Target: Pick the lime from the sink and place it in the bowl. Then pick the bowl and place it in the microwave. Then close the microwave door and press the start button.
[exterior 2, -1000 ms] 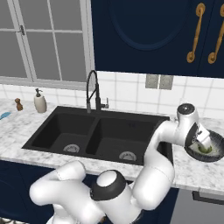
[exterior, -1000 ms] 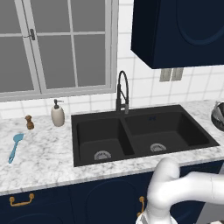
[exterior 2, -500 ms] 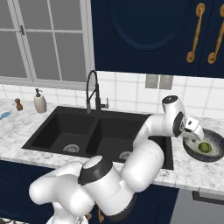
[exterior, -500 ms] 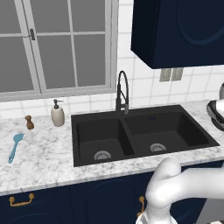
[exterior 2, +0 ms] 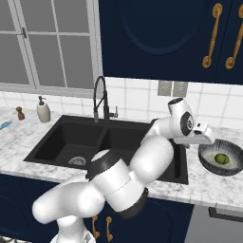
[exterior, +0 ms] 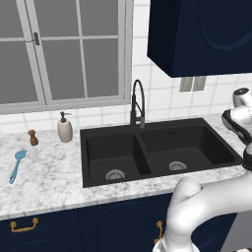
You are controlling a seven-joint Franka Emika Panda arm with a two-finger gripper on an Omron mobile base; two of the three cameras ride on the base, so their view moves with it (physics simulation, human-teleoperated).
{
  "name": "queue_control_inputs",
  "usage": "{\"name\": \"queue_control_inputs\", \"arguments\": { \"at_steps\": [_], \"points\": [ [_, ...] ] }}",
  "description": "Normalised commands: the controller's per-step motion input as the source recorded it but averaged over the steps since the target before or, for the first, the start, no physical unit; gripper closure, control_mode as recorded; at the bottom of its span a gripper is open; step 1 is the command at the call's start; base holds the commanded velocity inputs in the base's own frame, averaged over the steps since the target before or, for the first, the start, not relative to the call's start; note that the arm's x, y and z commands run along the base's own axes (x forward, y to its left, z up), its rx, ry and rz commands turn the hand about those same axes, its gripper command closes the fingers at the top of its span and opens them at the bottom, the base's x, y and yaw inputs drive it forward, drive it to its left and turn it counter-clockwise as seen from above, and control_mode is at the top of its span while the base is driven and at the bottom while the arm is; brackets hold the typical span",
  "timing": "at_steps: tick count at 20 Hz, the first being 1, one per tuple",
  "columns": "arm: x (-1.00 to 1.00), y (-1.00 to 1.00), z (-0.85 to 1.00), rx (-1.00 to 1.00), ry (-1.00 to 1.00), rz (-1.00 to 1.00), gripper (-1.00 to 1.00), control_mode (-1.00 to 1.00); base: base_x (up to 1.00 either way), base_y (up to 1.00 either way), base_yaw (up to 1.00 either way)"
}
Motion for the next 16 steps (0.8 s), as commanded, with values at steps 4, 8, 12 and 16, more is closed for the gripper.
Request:
{"name": "queue_control_inputs", "arguments": {
  "at_steps": [4,8,12,16],
  "points": [
    [0.17,-0.08,-0.01,0.05,0.09,0.1,-1.0,-1.0,0.0,0.0,0.0],
    [0.19,-0.09,-0.11,0.07,0.05,0.1,-1.0,-1.0,0.0,0.0,0.0],
    [0.17,-0.05,-0.28,0.09,0.06,0.1,-1.0,-1.0,0.0,0.0,0.0],
    [0.08,-0.14,-0.24,0.08,0.03,0.08,-1.0,-1.0,0.0,0.0,0.0]
  ]
}}
